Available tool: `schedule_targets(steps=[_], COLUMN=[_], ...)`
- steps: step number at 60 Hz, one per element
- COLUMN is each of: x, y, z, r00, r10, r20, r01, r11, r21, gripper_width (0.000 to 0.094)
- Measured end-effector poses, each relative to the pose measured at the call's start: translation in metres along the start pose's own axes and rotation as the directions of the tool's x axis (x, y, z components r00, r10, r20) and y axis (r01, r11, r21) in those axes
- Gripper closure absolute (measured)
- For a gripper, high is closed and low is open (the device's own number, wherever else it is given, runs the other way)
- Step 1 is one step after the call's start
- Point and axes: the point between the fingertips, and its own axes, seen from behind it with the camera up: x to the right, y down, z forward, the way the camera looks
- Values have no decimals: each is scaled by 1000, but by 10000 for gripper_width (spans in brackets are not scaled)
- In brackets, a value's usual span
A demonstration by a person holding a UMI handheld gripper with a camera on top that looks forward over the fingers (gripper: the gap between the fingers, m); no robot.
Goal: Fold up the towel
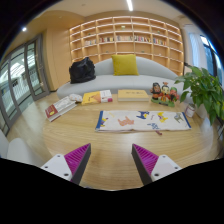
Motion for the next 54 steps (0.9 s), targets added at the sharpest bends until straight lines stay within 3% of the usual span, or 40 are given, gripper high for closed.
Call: schedule_targets(steps=[14, 28, 35, 42, 48, 54], x=[-45, -36, -40, -45, -48, -81], y=[-39, -43, -50, -50, -46, -39], z=[137, 228, 235, 237, 229, 208], r00=[1000, 997, 995, 989, 991, 995], r10=[-13, -41, -89, -145, -132, -61], r20=[9, -67, -55, -39, -32, 74], r01=[13, 36, 87, 145, 131, 64], r11=[1000, 997, 996, 989, 991, 997], r21=[-19, -72, -36, -17, -29, -46], gripper_width=[86, 107, 410, 913, 911, 912])
